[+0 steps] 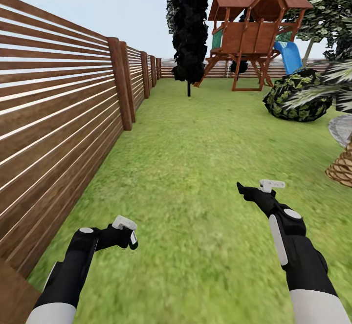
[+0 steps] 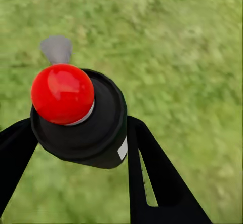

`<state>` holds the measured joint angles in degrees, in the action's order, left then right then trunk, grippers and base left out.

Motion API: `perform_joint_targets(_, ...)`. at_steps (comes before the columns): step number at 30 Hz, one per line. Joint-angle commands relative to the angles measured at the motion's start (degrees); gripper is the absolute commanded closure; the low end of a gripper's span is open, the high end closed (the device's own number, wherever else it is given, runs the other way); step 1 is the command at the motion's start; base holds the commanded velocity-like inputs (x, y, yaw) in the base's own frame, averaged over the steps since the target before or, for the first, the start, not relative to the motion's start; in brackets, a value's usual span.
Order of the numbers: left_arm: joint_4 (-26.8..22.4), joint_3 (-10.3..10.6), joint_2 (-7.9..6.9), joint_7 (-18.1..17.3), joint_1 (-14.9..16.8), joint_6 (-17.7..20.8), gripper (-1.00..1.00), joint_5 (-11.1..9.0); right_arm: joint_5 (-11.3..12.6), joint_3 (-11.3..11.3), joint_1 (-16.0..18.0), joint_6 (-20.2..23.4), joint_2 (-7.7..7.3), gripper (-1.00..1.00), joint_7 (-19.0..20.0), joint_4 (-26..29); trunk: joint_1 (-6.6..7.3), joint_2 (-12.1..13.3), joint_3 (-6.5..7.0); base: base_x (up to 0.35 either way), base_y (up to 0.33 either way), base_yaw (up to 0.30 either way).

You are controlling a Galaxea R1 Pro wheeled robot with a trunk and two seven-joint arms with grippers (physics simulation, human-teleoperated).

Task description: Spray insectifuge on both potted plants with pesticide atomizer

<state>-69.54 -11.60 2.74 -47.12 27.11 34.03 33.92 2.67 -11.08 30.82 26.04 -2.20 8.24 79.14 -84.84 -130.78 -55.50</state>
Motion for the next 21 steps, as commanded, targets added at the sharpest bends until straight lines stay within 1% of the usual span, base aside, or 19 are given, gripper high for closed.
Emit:
perform_joint_targets(1,-0.07,-0.18,0.07,-0.51,0.05,0.25,1.0,0.36,0.25,-0.08,0.03,0.34,0.0,-1.0,0.2,0.06,-0.03,-0.02,-0.06,0.347,0.0,0.0)
perform_joint_targets(13,-0.07,-0.18,0.07,-0.51,0.05,0.25,1.0,0.36,-0.04,-0.03,0.03,0.33,-0.08,-1.0,0.2,0.05,-0.03,-0.02,-0.06,0.347,0.0,0.0)
perform_joint_targets(21,-0.07,-0.19,0.07,-0.51,0.05,0.25,1.0,0.36,-0.21,0.37,0.03,0.33,0.24,-1.0,0.22,0.05,-0.03,-0.02,-0.06,0.347,0.0,0.0)
